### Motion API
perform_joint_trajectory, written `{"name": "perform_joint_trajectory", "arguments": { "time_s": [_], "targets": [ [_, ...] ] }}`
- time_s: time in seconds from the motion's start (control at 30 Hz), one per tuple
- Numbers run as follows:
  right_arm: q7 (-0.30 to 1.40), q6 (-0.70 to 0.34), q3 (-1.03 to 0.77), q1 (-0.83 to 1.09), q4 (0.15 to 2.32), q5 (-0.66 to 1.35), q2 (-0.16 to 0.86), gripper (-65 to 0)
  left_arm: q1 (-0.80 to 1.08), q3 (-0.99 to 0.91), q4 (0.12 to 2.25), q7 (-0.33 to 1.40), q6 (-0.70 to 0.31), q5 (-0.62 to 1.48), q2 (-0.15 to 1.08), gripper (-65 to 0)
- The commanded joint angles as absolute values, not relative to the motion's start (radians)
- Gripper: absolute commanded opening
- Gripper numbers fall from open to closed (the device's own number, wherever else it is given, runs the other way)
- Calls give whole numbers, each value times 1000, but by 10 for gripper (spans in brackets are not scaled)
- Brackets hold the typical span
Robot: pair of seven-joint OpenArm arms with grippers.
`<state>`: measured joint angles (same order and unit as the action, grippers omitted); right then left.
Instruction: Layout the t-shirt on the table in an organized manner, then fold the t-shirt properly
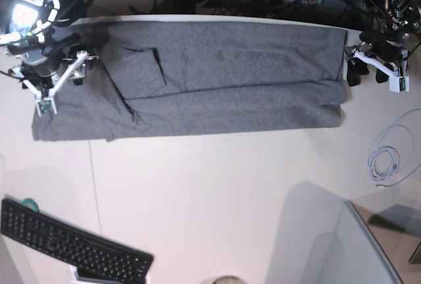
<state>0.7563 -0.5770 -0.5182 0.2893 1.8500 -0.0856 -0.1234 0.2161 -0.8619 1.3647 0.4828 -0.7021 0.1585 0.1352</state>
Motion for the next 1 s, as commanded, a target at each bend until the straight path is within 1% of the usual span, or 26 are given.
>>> {"name": "perform_joint_trajectory", "arguments": {
  "time_s": [0.0, 0.13, 0.3, 0.33, 0.37, 0.43, 0.53, 0.6, 0.77, 0.87, 0.97],
  "targets": [
    [717, -575, -538, 295, 1890, -84, -120, -273, 216, -866, 1382, 463, -698, 171, 153, -165],
    [679, -581, -561, 332, 1940, -85, -111, -273, 236, -872, 1376, 463, -698, 171, 156, -165],
    [674, -581, -450, 418, 1934, -85, -48, -273, 308, -866, 1408, 463, -698, 171, 188, -168],
    [662, -581, -437, 427, 1934, -85, -47, -273, 325, -866, 1412, 463, -698, 171, 189, -174],
    [647, -581, -426, 432, 1934, -85, -48, -273, 337, -866, 1423, 463, -698, 171, 189, -201],
    [633, -581, -412, 430, 1931, -85, -48, -273, 374, -866, 1448, 463, -698, 171, 189, -299],
    [631, -581, -384, 412, 1931, -85, -50, -273, 424, -865, 1512, 463, -698, 171, 157, -522],
    [631, -581, -363, 404, 1931, -85, -48, -273, 441, -865, 1552, 463, -698, 171, 127, -650],
    [631, -581, -288, 404, 1931, -85, -48, -273, 437, -865, 1563, 463, -698, 173, 76, -650],
    [630, -581, -214, 404, 1931, -85, -44, -273, 437, -865, 1572, 463, -698, 183, 68, -650],
    [630, -581, -96, 392, 1937, -85, -12, -273, 437, -865, 1564, 463, -698, 291, 73, -650]
  ]
}}
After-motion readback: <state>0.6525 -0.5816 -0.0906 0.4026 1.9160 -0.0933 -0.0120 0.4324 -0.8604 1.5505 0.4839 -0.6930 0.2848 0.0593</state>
